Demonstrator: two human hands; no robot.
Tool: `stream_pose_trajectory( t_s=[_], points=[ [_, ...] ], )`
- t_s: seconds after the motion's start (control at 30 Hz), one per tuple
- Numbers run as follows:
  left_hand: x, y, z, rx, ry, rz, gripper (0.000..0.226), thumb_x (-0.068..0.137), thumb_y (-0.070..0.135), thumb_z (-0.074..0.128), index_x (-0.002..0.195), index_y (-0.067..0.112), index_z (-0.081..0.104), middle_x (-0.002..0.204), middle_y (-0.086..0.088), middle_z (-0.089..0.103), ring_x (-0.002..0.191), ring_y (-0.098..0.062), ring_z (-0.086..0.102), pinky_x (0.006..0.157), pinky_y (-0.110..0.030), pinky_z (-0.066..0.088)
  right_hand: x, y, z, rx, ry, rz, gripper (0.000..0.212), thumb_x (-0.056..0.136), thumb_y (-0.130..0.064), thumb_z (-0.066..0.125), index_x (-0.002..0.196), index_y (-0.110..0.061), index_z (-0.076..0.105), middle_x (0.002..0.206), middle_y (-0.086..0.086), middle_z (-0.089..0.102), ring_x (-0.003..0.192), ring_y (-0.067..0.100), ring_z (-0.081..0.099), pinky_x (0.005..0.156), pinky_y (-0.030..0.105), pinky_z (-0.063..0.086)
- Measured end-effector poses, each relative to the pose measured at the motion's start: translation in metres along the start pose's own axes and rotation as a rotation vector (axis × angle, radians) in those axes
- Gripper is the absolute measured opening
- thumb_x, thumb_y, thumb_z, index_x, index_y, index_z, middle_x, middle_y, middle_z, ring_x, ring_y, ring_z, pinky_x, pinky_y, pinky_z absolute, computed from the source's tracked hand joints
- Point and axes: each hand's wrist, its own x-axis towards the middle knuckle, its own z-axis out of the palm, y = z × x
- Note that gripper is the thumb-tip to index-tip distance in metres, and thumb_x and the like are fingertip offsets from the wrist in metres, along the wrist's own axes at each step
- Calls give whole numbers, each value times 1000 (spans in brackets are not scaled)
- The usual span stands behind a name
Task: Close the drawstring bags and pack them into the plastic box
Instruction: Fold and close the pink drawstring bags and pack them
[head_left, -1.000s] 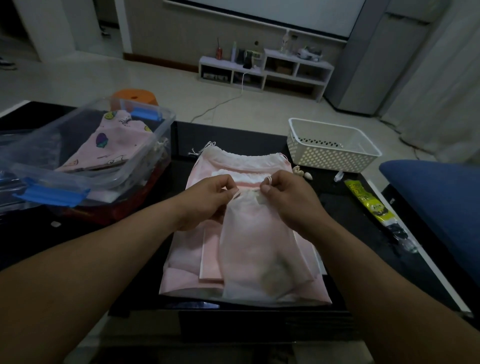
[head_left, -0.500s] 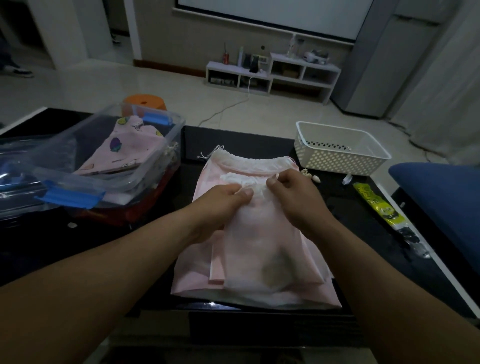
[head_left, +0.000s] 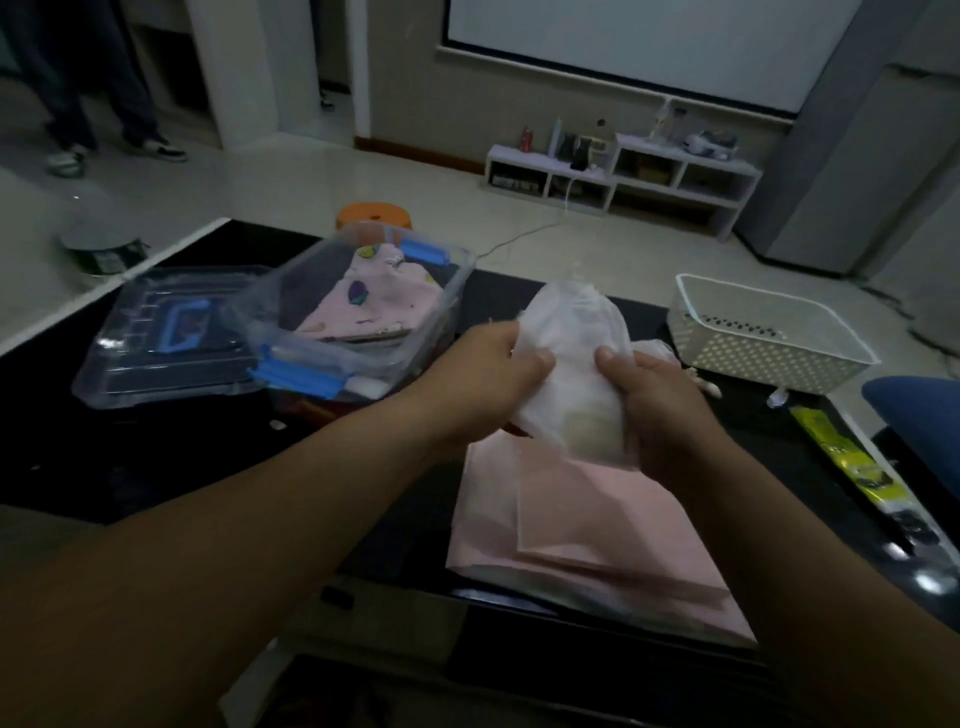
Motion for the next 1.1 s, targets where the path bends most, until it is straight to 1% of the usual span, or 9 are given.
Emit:
stream_pose_trajectory(
  t_s=[0.23,0.3,0.4,0.47,0.53,0.63,0.7,0.87,1.1],
  points=[
    [-6,17,-117,427,529,153,4,101,25,59,100,23,56,89,11,58,78,-3,56,59,-19,39,16,-40,105,-114,-103,-221,30,100,-21,64,129,-21,57,124,4,67,105,25,72,78,42,65],
    [-1,9,-149,493,604,110,8,100,28,61,98,23,54,87,9,55,78,-10,53,57,-21,32,23,-52,140,-212,-43,-361,43,93,-23,68,131,-34,49,121,2,65,101,25,70,78,50,65],
    [10,-1,-183,551,680,21,15,98,32,63,105,21,56,103,-2,61,94,-24,60,64,-30,41,44,-61,181,-490,-45,-528,29,96,-24,62,120,-35,53,112,2,66,93,23,70,78,51,64],
    [16,-5,-189,780,653,-20,36,96,37,65,126,20,55,124,-9,58,112,-32,58,87,-43,50,57,-63,196,-921,-49,-570,15,98,-29,59,110,-24,65,110,5,68,93,25,67,83,48,61],
    [20,-6,-184,1001,537,-12,44,97,39,64,136,24,54,135,-8,54,121,-34,54,100,-50,45,68,-58,205,-1377,-31,-627,28,99,-39,56,111,-19,71,115,10,62,102,29,59,89,43,55],
    [27,-9,-168,1035,222,-106,35,102,35,57,135,25,60,134,-4,61,119,-29,58,103,-46,46,72,-62,219,-1669,-39,-753,45,97,-45,60,132,-18,61,133,13,55,122,33,49,101,47,42],
    [31,-10,-164,977,65,-237,37,104,31,55,139,22,60,133,-8,62,117,-29,58,105,-47,48,75,-68,231,-1789,-129,-644,59,92,-39,69,142,-14,52,139,14,54,129,34,49,109,50,39],
    [29,-12,-167,953,24,-275,45,103,35,55,146,20,53,132,-11,62,110,-28,57,99,-44,49,82,-69,245,-1761,-356,-169,50,94,-37,70,136,-14,57,97,5,59,101,26,57,88,40,45],
    [21,-2,-155,1001,150,-217,30,104,35,52,128,21,63,123,-7,66,113,-29,61,101,-49,51,78,-51,227,-1673,1,-586,43,99,-44,60,133,-18,57,132,15,57,126,35,54,108,53,42]
  ],
)
